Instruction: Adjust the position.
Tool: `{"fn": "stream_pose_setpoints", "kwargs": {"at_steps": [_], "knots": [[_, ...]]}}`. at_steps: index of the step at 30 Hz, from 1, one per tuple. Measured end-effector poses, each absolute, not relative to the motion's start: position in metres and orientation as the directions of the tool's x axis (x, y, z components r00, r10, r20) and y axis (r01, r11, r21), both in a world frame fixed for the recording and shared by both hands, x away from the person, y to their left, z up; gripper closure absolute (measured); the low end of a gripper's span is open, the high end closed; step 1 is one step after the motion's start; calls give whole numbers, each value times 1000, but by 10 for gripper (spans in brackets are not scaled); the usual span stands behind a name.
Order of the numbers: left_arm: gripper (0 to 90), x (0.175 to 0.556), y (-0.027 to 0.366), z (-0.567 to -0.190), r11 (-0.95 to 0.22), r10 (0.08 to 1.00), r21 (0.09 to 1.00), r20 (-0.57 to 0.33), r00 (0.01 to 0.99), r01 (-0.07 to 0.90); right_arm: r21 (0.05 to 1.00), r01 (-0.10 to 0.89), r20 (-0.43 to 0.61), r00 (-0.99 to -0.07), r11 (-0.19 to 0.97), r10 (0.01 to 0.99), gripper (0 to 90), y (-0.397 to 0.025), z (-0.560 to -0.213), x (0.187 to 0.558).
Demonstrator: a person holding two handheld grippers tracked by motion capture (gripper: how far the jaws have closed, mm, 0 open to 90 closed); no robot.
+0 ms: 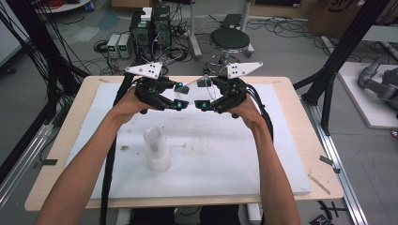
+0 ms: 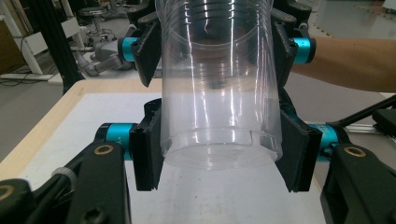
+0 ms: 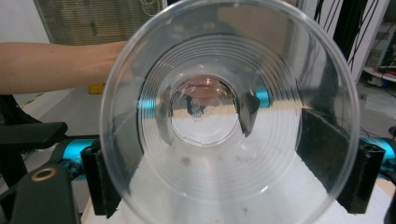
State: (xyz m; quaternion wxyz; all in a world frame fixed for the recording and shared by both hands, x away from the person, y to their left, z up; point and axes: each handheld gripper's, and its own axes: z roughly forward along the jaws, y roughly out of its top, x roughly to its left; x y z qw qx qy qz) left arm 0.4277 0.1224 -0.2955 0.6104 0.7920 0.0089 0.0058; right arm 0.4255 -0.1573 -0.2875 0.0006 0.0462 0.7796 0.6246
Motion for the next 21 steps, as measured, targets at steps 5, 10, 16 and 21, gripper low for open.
{"fn": "stream_pose_setpoints", "kwargs": {"at_steps": [5, 10, 16, 21], "knots": [[420, 427, 122, -296, -264, 16, 964, 2, 1000, 2, 977, 65, 56, -997, 201, 52, 183, -154, -286, 425], [420, 427, 122, -296, -268, 17, 963, 4, 1000, 1, 977, 60, 52, -998, 203, 44, 230, -155, -286, 425], [420, 427, 122, -298, -269, 15, 963, 3, 1000, 1, 977, 50, 40, -998, 207, 50, 292, -156, -285, 425], [421, 427, 124, -297, -274, 15, 962, 5, 1000, -1, 977, 46, 35, -998, 211, 51, 312, -155, -285, 425]]}}
